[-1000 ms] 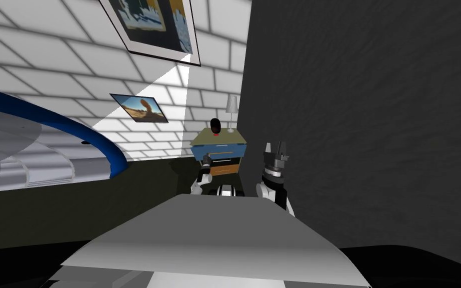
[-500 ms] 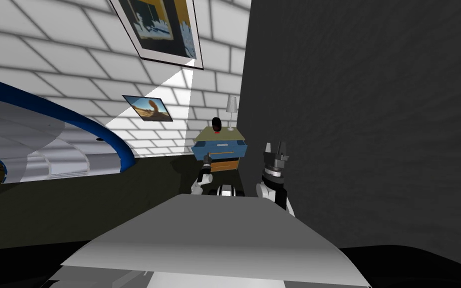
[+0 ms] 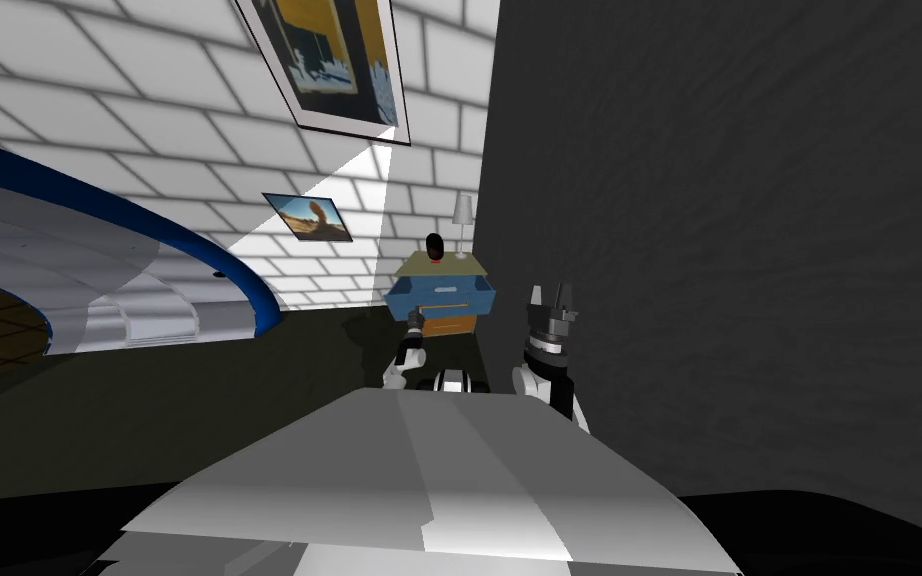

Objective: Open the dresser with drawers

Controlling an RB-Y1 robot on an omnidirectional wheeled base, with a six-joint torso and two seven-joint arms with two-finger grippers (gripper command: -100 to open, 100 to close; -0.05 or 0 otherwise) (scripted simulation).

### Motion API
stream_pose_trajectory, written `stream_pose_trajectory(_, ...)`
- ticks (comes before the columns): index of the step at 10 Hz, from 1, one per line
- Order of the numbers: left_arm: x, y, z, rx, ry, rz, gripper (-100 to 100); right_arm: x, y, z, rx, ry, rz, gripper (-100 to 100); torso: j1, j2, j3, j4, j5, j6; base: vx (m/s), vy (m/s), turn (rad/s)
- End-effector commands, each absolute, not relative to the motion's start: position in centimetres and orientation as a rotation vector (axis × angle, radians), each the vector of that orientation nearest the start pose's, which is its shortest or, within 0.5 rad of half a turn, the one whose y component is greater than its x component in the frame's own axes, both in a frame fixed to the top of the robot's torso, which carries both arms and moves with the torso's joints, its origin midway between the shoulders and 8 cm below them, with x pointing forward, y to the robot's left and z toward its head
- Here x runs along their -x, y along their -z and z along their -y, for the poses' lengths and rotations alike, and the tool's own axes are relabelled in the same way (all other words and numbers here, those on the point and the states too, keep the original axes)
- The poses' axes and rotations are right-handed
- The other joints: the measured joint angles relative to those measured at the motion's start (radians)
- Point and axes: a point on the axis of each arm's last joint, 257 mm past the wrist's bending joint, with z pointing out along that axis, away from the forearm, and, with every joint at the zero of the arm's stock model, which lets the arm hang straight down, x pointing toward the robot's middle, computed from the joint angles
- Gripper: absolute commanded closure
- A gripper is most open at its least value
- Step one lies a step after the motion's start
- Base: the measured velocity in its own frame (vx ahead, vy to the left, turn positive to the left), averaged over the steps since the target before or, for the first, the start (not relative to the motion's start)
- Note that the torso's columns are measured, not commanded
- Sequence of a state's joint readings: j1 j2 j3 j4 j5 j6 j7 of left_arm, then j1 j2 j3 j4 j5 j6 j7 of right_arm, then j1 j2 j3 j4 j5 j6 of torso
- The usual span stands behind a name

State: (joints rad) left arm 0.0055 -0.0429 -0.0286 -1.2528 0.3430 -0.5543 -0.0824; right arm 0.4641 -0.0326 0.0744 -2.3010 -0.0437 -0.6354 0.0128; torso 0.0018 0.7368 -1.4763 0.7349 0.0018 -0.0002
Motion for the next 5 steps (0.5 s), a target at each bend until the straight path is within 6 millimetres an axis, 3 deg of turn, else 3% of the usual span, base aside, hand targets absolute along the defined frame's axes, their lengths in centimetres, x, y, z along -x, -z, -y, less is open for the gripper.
stream_pose_trajectory(1, -52.8, 24.1, -23.4, 1.294, 1.411, -0.822, -100, -31.8, -6.7, 25.0, -0.518, -1.445, -0.48, 0, 0.0, -0.005, -0.003, 0.001, -0.001, 0.0, -0.041, -0.025, 0.102)
stream_pose_trajectory(5, -55.0, 21.8, -22.8, 1.286, 1.43, -0.842, -100, -31.8, -6.7, 25.0, -0.518, -1.445, -0.48, 0, -0.002, 0.002, 0.001, 0.003, -0.002, 0.0, -0.014, -0.019, 0.057)
